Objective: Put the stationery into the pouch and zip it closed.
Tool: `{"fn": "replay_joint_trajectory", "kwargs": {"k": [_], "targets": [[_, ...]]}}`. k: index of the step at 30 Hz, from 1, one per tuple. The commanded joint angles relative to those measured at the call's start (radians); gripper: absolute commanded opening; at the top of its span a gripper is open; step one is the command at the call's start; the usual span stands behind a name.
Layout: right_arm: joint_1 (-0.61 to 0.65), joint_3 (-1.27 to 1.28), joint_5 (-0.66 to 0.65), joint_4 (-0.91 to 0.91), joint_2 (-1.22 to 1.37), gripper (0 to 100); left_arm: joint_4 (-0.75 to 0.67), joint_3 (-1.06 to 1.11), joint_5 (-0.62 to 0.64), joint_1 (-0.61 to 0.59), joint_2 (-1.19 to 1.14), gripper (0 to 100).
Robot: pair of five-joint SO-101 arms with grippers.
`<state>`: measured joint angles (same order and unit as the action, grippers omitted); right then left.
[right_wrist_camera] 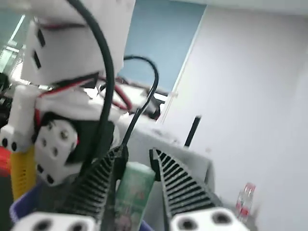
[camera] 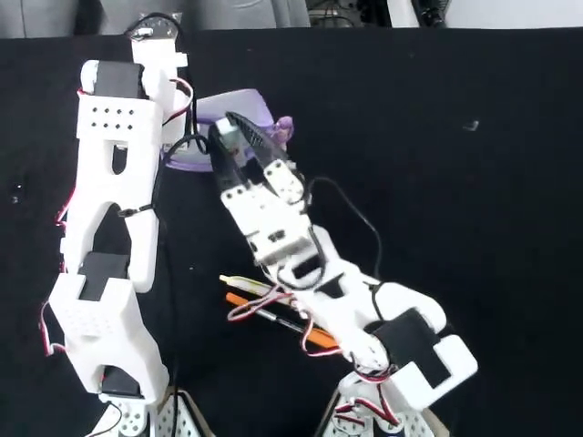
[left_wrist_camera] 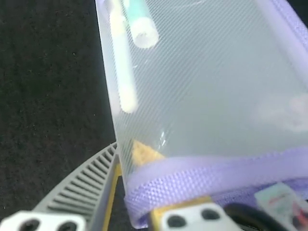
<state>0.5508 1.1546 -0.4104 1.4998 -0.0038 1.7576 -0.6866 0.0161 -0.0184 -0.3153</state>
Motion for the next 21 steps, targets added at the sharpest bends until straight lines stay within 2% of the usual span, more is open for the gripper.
{"fn": "replay_joint_trajectory", "kwargs": {"k": [1,9,17,21], "targets": [[0.028,0.048,-0.091,0.146,0.013,1.1,0.0,-0.025,0.008,0.004,0.008,3],[0.061,0.216,-0.192,0.129,0.01,1.1,0.0,-0.025,0.009,-0.025,0.008,3],[0.035,0.332,-0.198,0.135,0.004,1.1,0.0,-0.028,0.011,-0.027,0.009,3],[0.037,0.371,-0.198,0.238,0.005,1.1,0.0,-0.027,0.011,-0.033,0.009,3]]}}
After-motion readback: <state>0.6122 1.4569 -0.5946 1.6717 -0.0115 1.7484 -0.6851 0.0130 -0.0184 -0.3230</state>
